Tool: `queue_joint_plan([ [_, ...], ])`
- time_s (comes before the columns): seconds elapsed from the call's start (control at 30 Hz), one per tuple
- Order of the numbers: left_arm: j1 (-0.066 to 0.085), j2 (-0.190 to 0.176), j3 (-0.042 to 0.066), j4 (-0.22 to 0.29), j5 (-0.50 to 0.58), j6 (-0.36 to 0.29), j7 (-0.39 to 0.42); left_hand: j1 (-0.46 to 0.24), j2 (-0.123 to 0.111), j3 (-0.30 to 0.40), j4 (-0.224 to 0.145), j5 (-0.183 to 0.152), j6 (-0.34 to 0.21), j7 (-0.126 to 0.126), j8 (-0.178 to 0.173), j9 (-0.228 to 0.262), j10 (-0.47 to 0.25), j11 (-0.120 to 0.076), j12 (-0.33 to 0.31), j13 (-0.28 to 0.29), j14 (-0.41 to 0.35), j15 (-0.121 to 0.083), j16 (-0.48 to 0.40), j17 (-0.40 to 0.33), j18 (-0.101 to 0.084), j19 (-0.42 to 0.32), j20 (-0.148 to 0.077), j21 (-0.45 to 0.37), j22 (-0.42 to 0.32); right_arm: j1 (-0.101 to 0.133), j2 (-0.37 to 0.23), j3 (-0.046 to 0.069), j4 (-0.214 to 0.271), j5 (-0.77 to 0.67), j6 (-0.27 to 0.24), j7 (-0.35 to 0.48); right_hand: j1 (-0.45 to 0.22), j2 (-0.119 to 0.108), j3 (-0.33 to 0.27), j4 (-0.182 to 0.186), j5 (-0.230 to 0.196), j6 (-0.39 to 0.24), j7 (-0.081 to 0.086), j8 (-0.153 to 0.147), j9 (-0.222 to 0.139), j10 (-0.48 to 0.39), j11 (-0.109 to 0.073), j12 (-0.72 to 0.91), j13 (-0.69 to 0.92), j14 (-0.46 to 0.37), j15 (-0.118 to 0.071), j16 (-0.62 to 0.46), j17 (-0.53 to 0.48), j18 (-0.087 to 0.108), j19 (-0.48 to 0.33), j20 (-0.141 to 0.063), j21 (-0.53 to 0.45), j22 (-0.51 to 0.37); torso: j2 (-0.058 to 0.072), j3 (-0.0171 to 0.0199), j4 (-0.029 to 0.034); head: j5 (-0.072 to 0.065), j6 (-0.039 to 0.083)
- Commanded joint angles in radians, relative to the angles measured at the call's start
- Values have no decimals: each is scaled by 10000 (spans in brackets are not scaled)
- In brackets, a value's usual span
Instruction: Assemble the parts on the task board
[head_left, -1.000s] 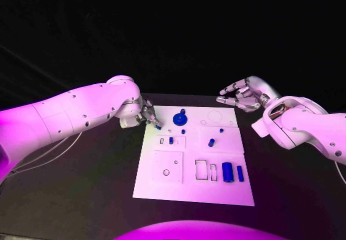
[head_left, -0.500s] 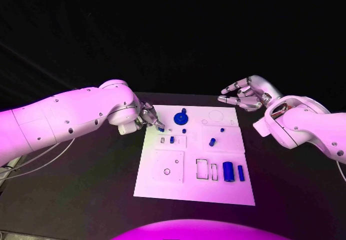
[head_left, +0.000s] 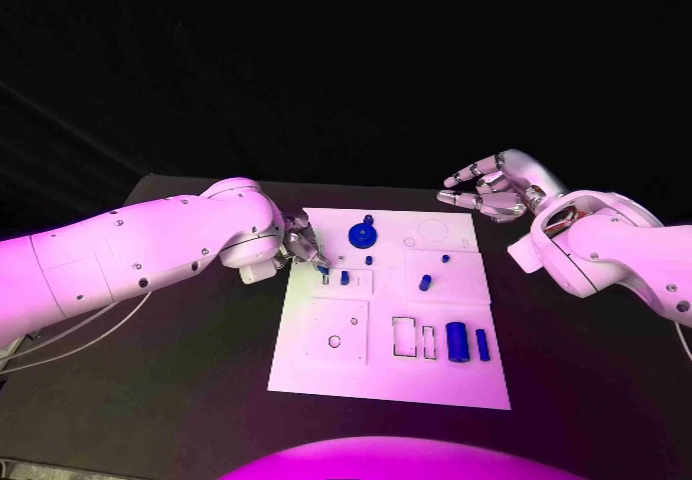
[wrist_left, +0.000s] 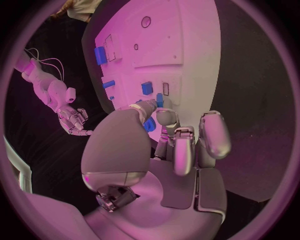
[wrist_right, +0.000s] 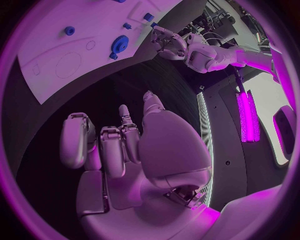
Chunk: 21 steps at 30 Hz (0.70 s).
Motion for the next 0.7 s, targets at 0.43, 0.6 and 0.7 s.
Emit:
queue_joint_plan([
  [0.43, -161, 98, -3, 128, -947, 495, -104, -36, -122, 1323, -1216, 63, 239, -154, 52, 116, 142, -24, 108, 86, 999, -76, 67, 2571, -89, 73, 7, 72, 40, -13, -9, 0, 26, -51, 111, 63, -68, 64, -35, -20, 33, 8, -41, 43, 2, 6, -63, -7, 1130, 837, -80, -39, 1819, 56, -37, -53, -58, 341, -2, 10, -7, 1, -24],
  [0.6, -170, 124, -4, 126, -993, 573, -135, -50, -130, 1338, -1222, 63, 244, -156, 58, 121, 153, -27, 122, 106, 999, -78, 67, 2571, -92, 80, 5, 80, 56, -13, -11, 0, 30, -48, 112, 64, -68, 64, -35, -20, 33, 8, -41, 43, 2, 6, -63, -7, 1130, 837, -80, -39, 1819, 56, -37, -53, -58, 341, 1, 10, -1, -12, -22],
  [0.7, -175, 142, -4, 121, -1013, 595, -148, -50, -130, 1338, -1222, 63, 244, -156, 58, 121, 153, -27, 122, 106, 999, -78, 67, 2571, -92, 80, 5, 80, 56, -13, -11, 0, 34, -46, 114, 65, -68, 64, -35, -20, 33, 8, -41, 43, 2, 6, -63, -7, 1130, 837, -80, -39, 1819, 56, -37, -53, -58, 341, 1, 10, 0, -11, -25],
])
